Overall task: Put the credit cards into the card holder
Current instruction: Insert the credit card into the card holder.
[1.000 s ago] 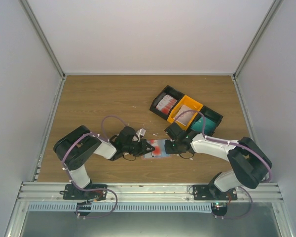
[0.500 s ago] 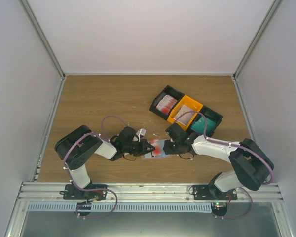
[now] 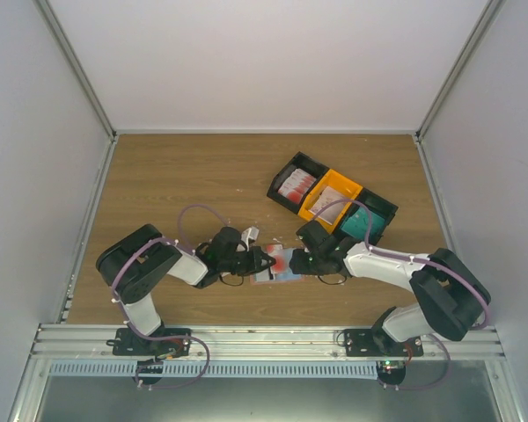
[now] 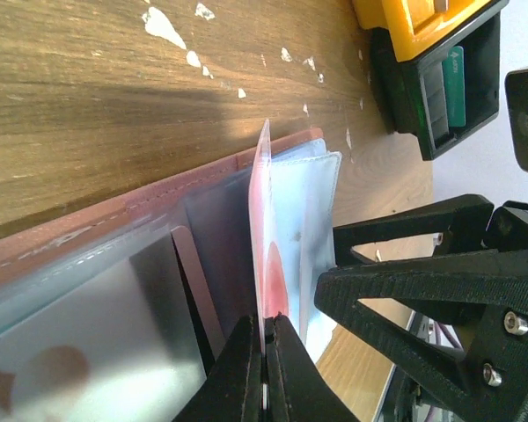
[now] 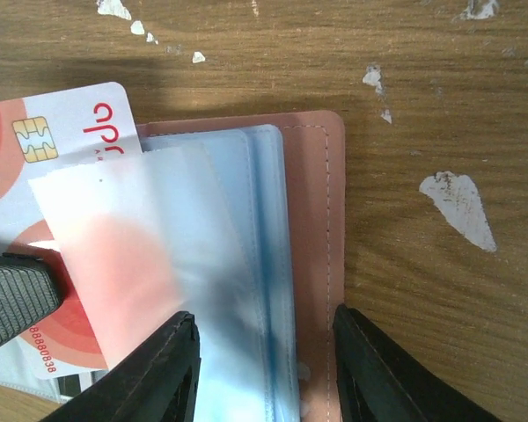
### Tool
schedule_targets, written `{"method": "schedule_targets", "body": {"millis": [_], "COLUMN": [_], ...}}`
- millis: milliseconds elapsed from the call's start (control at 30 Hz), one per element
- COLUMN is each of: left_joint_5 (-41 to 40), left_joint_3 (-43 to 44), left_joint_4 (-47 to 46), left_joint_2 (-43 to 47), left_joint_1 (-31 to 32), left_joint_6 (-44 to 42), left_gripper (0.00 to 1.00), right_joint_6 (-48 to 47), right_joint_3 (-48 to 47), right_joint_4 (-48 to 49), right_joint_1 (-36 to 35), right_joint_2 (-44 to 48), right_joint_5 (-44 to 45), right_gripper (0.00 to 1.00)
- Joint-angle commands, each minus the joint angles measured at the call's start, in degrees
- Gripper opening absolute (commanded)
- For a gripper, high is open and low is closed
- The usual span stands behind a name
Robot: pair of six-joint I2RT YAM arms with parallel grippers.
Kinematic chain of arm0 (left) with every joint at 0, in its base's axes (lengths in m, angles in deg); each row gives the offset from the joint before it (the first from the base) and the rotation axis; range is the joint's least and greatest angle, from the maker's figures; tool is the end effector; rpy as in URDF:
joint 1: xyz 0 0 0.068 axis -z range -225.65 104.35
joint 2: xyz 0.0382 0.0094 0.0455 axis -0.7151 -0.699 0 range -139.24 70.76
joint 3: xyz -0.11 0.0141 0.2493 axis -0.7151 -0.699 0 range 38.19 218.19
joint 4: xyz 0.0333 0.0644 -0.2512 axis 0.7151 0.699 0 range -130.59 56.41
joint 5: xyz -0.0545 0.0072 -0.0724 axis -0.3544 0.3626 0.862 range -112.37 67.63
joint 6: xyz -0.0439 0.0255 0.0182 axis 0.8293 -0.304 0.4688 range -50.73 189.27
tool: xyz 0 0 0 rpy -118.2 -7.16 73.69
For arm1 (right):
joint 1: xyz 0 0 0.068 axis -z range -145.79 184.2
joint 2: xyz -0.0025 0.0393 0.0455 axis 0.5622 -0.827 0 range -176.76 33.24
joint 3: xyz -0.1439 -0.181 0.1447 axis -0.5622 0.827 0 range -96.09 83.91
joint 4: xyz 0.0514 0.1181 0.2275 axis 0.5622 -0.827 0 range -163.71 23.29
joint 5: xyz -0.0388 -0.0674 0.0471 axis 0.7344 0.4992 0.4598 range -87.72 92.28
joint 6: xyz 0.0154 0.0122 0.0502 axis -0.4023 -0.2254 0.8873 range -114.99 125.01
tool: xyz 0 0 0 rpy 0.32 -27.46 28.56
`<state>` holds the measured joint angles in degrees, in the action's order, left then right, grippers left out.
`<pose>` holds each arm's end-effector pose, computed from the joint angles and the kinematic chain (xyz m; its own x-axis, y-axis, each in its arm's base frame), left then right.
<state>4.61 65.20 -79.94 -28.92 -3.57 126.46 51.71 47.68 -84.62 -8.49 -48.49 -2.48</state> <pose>0.1992 -0.2017 0.0997 -0.9594 -0.1429 -0.2434 0.1335 0.5302 -0.8373 0.1785 0.1687 0.1441 -0.9624 0.0987 -0.2529 -0.0040 0.9264 0.3766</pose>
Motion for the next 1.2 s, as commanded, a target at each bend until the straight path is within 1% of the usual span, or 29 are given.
{"method": "schedule_targets", "body": {"millis": [0,100,167,333,567,700,833,1000,1167], "left_joint_5": [-3.65,-2.43,-1.61,0.37,0.70,0.75,0.53,0.38,-0.48], "left_joint_3": [-1.51,-1.34,-1.36,-2.19,-5.00,-4.27,-2.01,0.05,-1.85], "left_joint_4": [-1.98,-3.05,-3.56,-4.04,-6.18,-6.29,-5.81,-4.52,-3.14], "left_joint_2": [0.60,-0.21,-0.53,-1.04,-0.82,-1.24,-2.57,-3.68,-1.23], "left_joint_1": [0.37,0.43,0.53,1.93,3.64,4.55,5.12,6.62,6.96], "left_joint_6": [-1.57,-1.43,-1.58,-1.39,0.21,0.23,0.47,0.51,0.90], "left_gripper": [0.00,0.00,0.00,0.00,0.00,0.00,0.02,0.09,0.23], "right_joint_6": [3.49,4.77,5.21,6.06,7.61,7.95,8.46,9.14,9.99], "right_joint_3": [1.78,1.79,1.71,1.69,2.63,3.46,4.13,4.79,5.97], "right_joint_4": [-2.87,-3.31,-3.28,-2.88,-0.54,1.02,2.57,3.42,3.52], "right_joint_1": [-0.90,-0.89,-0.91,-0.91,-0.92,-0.90,-0.90,-0.89,-0.87], "right_joint_2": [-0.78,-0.92,-1.23,-1.58,-1.64,-1.73,-0.12,1.06,2.71], "right_joint_5": [-0.16,1.05,1.18,1.22,0.99,-0.13,-1.37,-2.18,-1.77], "right_gripper": [0.41,0.34,0.32,0.32,0.31,0.30,0.32,0.34,0.35]}}
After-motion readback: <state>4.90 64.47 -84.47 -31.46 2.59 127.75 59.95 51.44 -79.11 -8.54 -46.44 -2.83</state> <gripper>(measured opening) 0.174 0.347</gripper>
